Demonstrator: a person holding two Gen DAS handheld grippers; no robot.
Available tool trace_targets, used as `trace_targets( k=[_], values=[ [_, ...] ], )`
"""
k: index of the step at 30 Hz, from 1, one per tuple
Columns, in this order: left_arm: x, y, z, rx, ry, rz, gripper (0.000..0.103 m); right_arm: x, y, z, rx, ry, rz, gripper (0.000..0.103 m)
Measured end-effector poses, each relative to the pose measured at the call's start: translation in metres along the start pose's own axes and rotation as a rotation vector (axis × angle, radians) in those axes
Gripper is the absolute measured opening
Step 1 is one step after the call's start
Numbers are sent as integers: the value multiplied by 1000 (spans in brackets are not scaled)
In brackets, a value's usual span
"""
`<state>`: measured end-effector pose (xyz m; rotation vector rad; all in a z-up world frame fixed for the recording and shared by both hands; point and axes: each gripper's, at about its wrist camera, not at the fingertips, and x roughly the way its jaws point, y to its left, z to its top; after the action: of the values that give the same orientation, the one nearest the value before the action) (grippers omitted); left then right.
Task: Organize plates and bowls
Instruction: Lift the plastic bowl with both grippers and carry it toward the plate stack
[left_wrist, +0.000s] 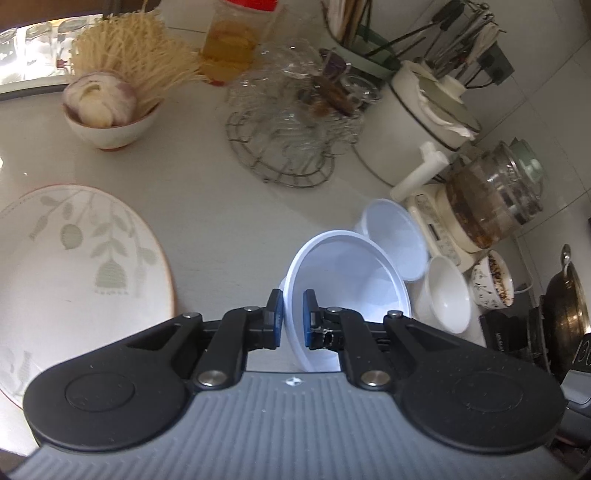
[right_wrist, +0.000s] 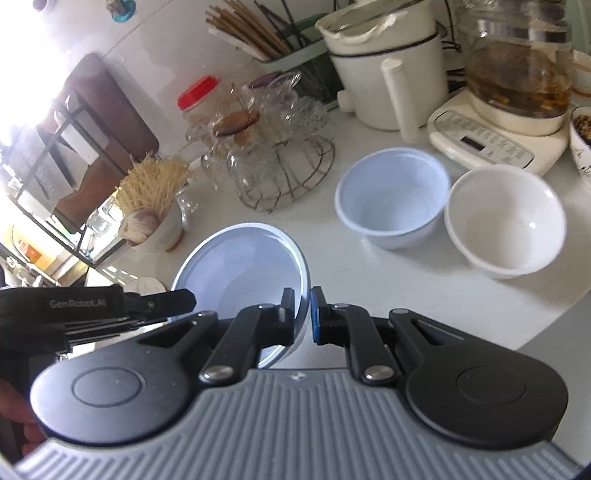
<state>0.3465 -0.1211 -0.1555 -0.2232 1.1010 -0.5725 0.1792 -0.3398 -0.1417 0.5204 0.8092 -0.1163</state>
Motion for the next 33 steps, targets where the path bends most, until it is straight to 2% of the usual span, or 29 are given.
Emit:
trace_targets(
  k=[13,21,33],
  values=[
    [40,20,6,54,53,20,12,40,-1,-10,30,59,-53,12],
    [47,22,11,67,69,37,12,54,-4,-11,65,90,-40,13],
    [41,12,15,93,62,83,13,44,-2,-1,70,66,-44,15]
  ],
)
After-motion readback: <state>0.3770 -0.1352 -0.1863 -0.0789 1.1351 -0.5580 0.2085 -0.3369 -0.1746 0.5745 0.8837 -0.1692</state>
